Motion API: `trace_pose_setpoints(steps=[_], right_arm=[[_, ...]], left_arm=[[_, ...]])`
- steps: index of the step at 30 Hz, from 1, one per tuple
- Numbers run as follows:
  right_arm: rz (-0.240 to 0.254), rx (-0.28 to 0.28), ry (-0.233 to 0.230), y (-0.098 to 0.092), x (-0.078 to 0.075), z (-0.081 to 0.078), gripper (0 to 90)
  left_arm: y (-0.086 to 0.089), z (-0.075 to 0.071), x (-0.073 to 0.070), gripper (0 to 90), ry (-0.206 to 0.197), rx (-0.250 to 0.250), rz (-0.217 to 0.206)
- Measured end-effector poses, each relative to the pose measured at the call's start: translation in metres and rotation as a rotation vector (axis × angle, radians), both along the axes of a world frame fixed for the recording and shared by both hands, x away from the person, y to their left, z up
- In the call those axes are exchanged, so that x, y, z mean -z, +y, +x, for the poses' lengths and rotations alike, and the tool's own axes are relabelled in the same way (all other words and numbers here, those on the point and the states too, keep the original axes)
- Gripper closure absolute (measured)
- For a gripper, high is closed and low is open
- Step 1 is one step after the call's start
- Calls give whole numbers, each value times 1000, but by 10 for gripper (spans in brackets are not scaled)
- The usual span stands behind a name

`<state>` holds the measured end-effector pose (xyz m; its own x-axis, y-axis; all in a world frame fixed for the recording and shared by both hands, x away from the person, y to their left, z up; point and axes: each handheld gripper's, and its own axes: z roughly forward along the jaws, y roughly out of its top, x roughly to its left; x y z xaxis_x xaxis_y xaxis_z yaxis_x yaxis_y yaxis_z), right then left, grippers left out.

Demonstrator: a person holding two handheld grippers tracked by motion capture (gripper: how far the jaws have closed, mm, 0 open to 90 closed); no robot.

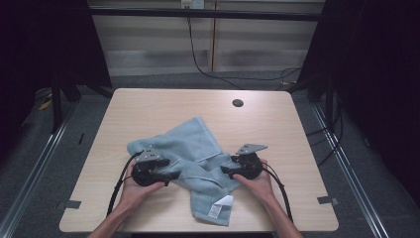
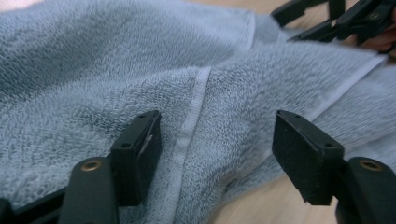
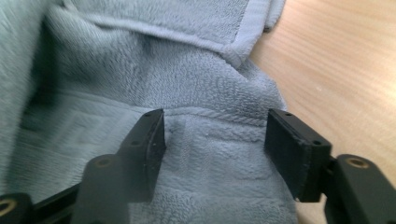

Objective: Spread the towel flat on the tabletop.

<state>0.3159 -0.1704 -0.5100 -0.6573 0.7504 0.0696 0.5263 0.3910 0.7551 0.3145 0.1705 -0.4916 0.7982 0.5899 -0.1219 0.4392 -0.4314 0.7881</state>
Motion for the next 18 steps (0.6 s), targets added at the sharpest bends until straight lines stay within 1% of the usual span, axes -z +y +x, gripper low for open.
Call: trace_pose_setpoints(steps=[1, 2, 3, 4, 5, 6, 7, 8, 9, 10, 11, 13, 14, 15, 16, 17, 18], right_arm=[[-40, -10, -20, 3, -1, -2, 483], [-40, -9, -18, 3, -1, -2, 546], [-44, -11, -20, 3, -2, -3, 634], [-44, -11, -20, 3, -2, -3, 634], [-41, -24, -15, 2, -3, -4, 773], [-41, -24, -15, 2, -3, -4, 773], [-43, -19, -9, 1, -4, -4, 819], [-33, -12, 7, -1, -4, -3, 846], [-25, -9, 13, -4, -4, -2, 854], [-17, 8, 19, -10, -7, -2, 864], [-17, 8, 19, -10, -7, -2, 864], [-8, 22, 7, -16, -13, -3, 865], [16, 50, -18, -27, -23, -6, 865], [20, 64, -25, -31, -27, -7, 866], [27, 82, -39, -37, -32, -10, 866], [34, 93, -51, -43, -36, -13, 866], [40, 105, -60, -49, -40, -16, 866]], left_arm=[[-1, 0, 2, 540, -32, 1, 48], [-4, -2, 4, 608, -67, 11, 96], [-4, -2, 4, 668, -67, 11, 96], [-4, -1, 4, 668, -66, 10, 103], [-1, 1, 2, 781, -55, -1, 88], [-1, 1, 2, 814, -55, -1, 88], [3, 3, 1, 814, -51, -10, 75], [7, 4, -1, 831, -46, -17, 54], [12, 4, -5, 838, -46, -22, 28], [18, 4, -9, 846, -49, -35, -3], [22, 4, -13, 846, -50, -46, -29], [39, 3, -24, 846, -49, -55, -128], [46, 2, -29, 847, -56, -66, -152], [52, 1, -33, 847, -57, -72, -170], [66, -2, -39, 848, -58, -76, -219], [71, -4, -40, 848, -59, -77, -224], [76, -7, -41, 847, -56, -66, -228]])
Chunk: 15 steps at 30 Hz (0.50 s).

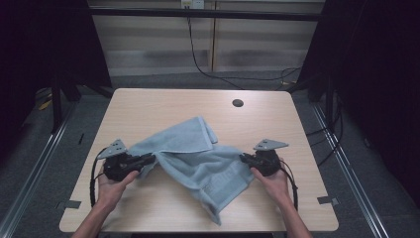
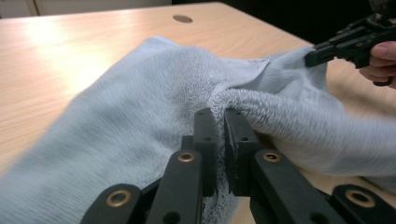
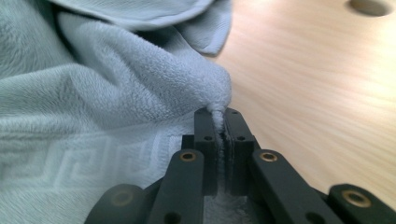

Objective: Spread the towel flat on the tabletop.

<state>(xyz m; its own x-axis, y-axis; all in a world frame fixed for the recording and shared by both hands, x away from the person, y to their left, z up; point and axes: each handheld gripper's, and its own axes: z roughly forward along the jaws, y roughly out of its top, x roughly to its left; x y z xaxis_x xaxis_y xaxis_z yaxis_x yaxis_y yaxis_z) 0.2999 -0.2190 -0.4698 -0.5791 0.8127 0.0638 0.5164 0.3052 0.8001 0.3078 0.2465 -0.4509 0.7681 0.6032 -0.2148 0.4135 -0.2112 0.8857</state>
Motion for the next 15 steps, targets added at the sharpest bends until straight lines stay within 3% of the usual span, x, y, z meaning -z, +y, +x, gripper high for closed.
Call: trace_pose_setpoints(steps=[3, 5, 7, 9, 11, 15], right_arm=[[-2, 20, -8, -11, -5, -7, 866], [-27, 40, 7, -27, -6, -22, 862], [-42, 27, 36, -33, -1, -29, 839], [-51, 22, 55, -38, 4, -38, 776], [-42, 26, 49, -42, 4, -45, 682], [19, 41, 10, -44, -6, -41, 604]], left_arm=[[7, -7, 4, 847, 8, 12, 11], [11, -11, 9, 831, 34, 30, 12], [11, -13, 13, 759, 63, 51, 6], [11, -13, 13, 693, 62, 54, 6], [8, -12, 9, 619, 68, 59, -27], [-4, -9, 6, 531, 49, 40, 18]])
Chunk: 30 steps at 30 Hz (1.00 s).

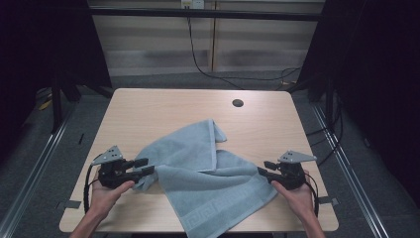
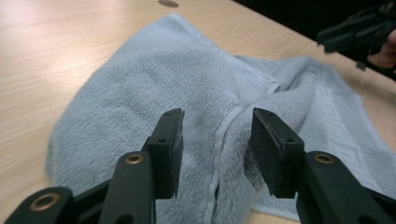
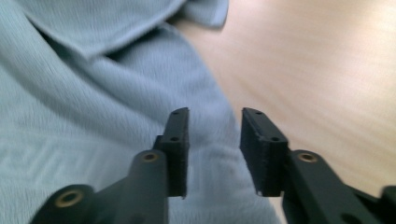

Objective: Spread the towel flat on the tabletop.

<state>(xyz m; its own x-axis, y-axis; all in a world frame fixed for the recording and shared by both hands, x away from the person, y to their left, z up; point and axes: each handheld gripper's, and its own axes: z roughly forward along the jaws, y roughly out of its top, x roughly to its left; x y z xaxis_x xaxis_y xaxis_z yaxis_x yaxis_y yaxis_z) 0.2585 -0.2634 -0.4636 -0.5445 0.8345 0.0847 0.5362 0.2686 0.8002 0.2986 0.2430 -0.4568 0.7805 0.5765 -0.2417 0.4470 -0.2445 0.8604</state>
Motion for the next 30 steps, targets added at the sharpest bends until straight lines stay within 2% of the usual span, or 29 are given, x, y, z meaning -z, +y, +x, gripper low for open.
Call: trace_pose_setpoints(steps=[2, 3, 4, 5, 8, 9, 11, 12, 13, 15, 17, 18, 19, 20, 21, 22, 23, 24, 27, 28, 30], right_arm=[[12, -24, 5, 7, -1, 9, 587], [7, -46, 10, 13, 0, 15, 578], [9, -59, 21, 20, 3, 21, 573], [13, -70, 30, 27, 6, 28, 567], [11, -111, 53, 49, 16, 48, 542], [7, -129, 63, 58, 21, 55, 527], [-12, -143, 78, 70, 26, 65, 511], [-19, -149, 80, 75, 28, 70, 500], [-19, -149, 80, 75, 28, 70, 500], [-19, -146, 87, 85, 34, 81, 474], [-41, -129, 90, 89, 38, 85, 464], [-58, -104, 88, 90, 44, 87, 469], [-58, -104, 88, 90, 44, 87, 469], [-78, -103, 64, 90, 45, 84, 561], [-88, -112, 59, 89, 44, 82, 641], [-84, -119, 70, 88, 43, 80, 731], [-84, -119, 70, 88, 43, 80, 731], [-80, -138, 89, 86, 41, 74, 820], [-69, -171, 118, 85, 40, 59, 853], [-69, -171, 118, 85, 40, 59, 853], [-55, -193, 137, 84, 39, 47, 856]], left_arm=[[-15, 10, 9, 480, 20, -6, 48], [-15, 10, 9, 443, 20, -6, 48], [-23, 19, 18, 419, 60, 20, 71], [-23, 19, 18, 403, 60, 20, 71], [-33, 23, 35, 383, 83, 15, 200], [-35, 21, 41, 392, 69, 12, 231], [-35, 18, 40, 494, 34, 7, 261], [-34, 18, 38, 564, 42, 9, 255], [-32, 17, 37, 564, 47, 19, 256], [-29, 16, 38, 708, 53, 27, 249], [-26, 17, 39, 745, 62, 20, 232], [-26, 17, 39, 747, 67, 20, 227], [-24, 18, 40, 747, 73, 24, 218], [-22, 21, 41, 729, 98, 16, 188], [-22, 21, 41, 712, 98, 16, 188], [-20, 23, 42, 692, 104, 3, 175], [-20, 23, 42, 667, 104, 3, 175], [-19, 24, 42, 630, 105, -12, 170], [-17, 25, 43, 573, 107, -28, 166], [-17, 25, 43, 566, 107, -28, 166], [-16, 27, 44, 560, 106, -35, 163]])
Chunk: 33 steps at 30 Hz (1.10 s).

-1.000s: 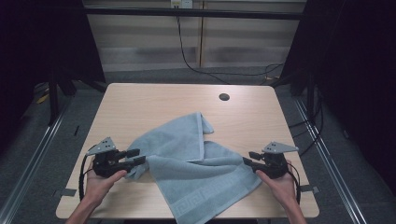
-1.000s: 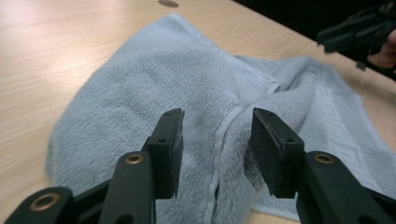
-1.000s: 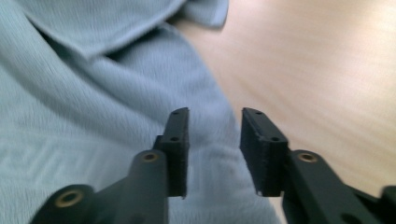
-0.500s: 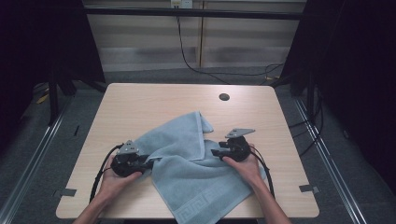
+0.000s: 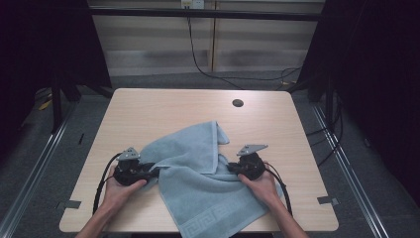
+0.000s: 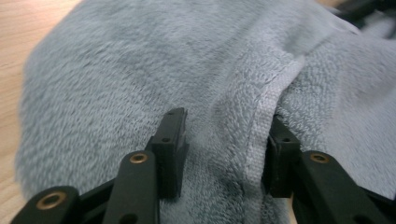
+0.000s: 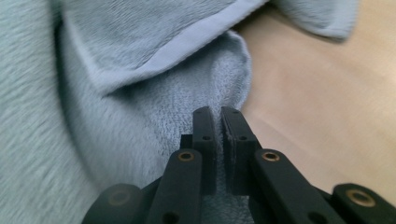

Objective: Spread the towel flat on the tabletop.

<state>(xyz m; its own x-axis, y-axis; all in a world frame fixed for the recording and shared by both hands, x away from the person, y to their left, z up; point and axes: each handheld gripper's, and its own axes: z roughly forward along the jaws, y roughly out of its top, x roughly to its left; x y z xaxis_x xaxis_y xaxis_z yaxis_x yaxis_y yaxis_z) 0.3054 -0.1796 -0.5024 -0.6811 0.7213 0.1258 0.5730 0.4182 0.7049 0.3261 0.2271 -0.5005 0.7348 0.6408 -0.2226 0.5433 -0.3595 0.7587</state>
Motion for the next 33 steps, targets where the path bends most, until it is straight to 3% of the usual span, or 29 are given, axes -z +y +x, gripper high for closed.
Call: trace_pose_setpoints(steps=[4, 5, 7, 10, 12, 13, 14, 15, 16, 17, 19, 20, 23, 24, 25, 26, 28, 30, 33], right_arm=[[15, -42, 31, 1, -2, -33, 858], [15, -42, 31, 1, -2, -33, 858], [25, -61, 43, 4, -3, -54, 858], [26, -70, 56, 5, -4, -67, 856], [34, -87, 54, 4, -4, -80, 830], [34, -81, 48, 2, -5, -83, 789], [45, -70, 39, -1, -6, -84, 765], [45, -70, 39, -1, -6, -84, 765], [88, -29, 9, -11, -12, -79, 721], [98, -14, 2, -14, -15, -77, 704], [105, 3, -6, -18, -17, -72, 684], [107, 20, -15, -22, -19, -67, 663], [109, 98, -27, -33, -17, -44, 586], [87, 136, -31, -38, -13, -26, 551], [87, 136, -31, -38, -13, -26, 551], [73, 173, -43, -41, -9, -9, 516], [75, 183, -41, -41, -8, -4, 504], [69, 202, -47, -43, -3, 8, 490], [62, 199, -26, -42, 6, 18, 469]], left_arm=[[-1, 2, 1, 510, 1, 4, -5], [-1, 2, 1, 510, 1, 9, -4], [-2, 2, 0, 471, 0, 17, -3], [-3, -3, -7, 434, -1, 50, -25], [-4, -11, -19, 422, -27, 93, -76], [-4, -11, -19, 421, -27, 93, -76], [-3, -16, -30, 421, -42, 121, -131], [-3, -16, -30, 420, -42, 121, -131], [-3, -18, -34, 420, -50, 124, -147], [-4, -20, -40, 422, -72, 112, -170], [-7, -20, -42, 435, -83, 106, -174], [-12, -18, -42, 457, -71, 118, -169], [-29, -11, -31, 540, -40, 154, -126], [-34, -9, -27, 615, -35, 170, -107], [-40, -7, -22, 615, -25, 170, -60], [-47, -4, -12, 653, 6, 158, 32], [-46, -4, -8, 692, 9, 149, 40], [-41, -2, -6, 743, 45, 147, 26], [-38, -6, -5, 745, 42, 163, 29]])
